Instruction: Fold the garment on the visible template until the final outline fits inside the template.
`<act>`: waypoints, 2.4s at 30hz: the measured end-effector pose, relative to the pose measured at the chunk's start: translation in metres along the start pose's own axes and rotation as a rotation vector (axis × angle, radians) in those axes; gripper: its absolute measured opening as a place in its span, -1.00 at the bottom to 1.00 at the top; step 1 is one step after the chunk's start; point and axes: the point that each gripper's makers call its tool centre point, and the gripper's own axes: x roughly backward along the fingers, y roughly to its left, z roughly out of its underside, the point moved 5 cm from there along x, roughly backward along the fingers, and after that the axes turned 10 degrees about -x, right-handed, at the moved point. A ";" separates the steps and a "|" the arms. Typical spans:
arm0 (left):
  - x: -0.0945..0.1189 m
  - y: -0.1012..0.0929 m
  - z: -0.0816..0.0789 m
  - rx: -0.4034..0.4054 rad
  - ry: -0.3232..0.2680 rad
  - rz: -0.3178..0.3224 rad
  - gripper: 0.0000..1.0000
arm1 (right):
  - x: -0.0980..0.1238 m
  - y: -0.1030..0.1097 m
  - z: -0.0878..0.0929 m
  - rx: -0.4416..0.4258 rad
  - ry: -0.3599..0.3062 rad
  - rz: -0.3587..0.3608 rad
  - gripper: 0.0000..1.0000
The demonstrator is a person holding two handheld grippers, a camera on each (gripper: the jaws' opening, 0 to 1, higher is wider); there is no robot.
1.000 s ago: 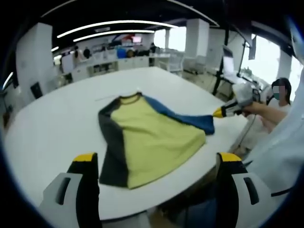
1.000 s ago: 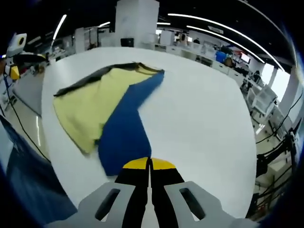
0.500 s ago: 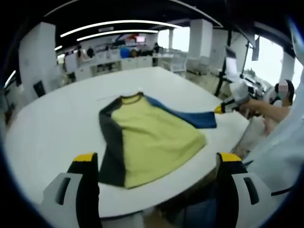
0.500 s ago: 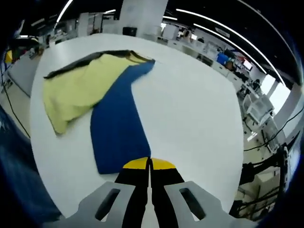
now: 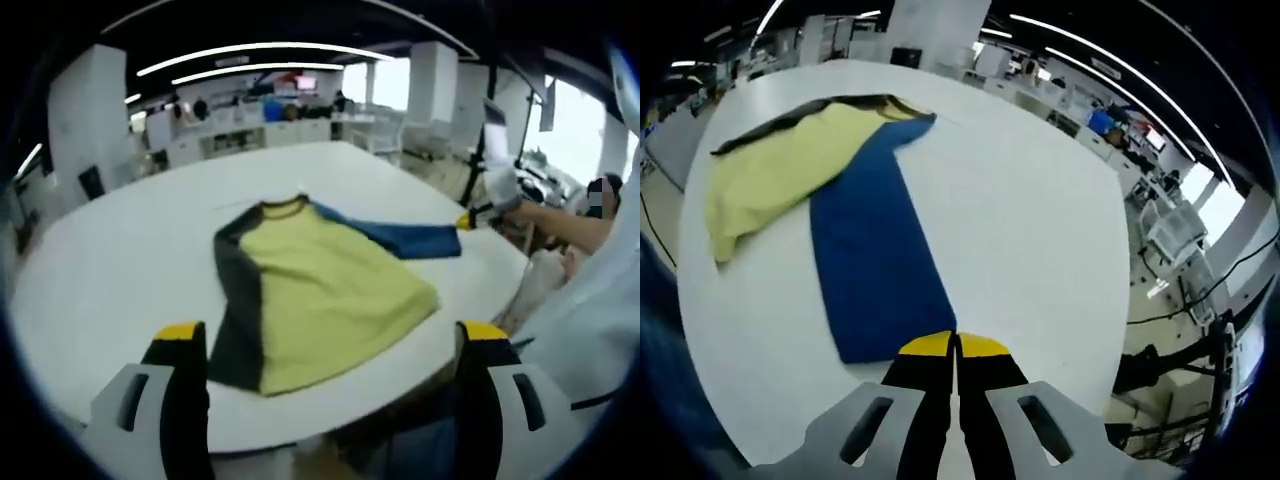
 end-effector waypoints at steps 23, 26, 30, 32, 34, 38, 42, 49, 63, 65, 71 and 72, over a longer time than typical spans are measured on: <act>-0.016 0.000 -0.006 0.032 0.012 -0.034 0.98 | -0.035 -0.090 -0.007 0.060 0.061 0.092 -0.98; -0.016 0.000 -0.008 0.033 0.006 -0.035 0.98 | -0.035 -0.094 -0.007 0.075 0.075 0.104 -0.98; -0.016 0.004 -0.007 0.038 0.013 -0.047 0.97 | -0.035 -0.102 -0.005 0.093 0.093 0.133 -0.98; -0.016 0.005 -0.007 0.040 0.014 -0.052 0.97 | -0.035 -0.107 -0.006 0.095 0.096 0.144 -0.98; -0.016 0.005 -0.008 0.042 0.012 -0.056 0.97 | -0.036 -0.115 -0.007 0.095 0.097 0.155 -0.98; -0.016 0.006 -0.008 0.045 0.016 -0.061 0.97 | -0.038 -0.125 -0.013 0.099 0.093 0.166 -0.98; -0.017 0.007 -0.009 0.049 0.019 -0.067 0.97 | -0.046 -0.133 -0.016 0.109 0.104 0.175 -0.98; -0.013 0.012 -0.010 0.061 0.023 -0.090 0.96 | -0.048 -0.138 -0.008 0.106 0.136 0.170 -0.98; -0.018 0.015 -0.016 0.048 0.036 -0.083 0.96 | -0.052 -0.140 0.016 0.078 0.178 0.164 -0.98; -0.018 0.016 -0.017 0.048 0.031 -0.083 0.96 | -0.054 -0.138 0.018 0.082 0.184 0.163 -0.98; -0.017 0.018 -0.017 0.048 0.031 -0.087 0.96 | -0.054 -0.141 0.019 0.066 0.182 0.173 -0.98; -0.017 0.018 -0.016 0.050 0.033 -0.087 0.96 | -0.054 -0.142 0.020 0.065 0.189 0.182 -0.98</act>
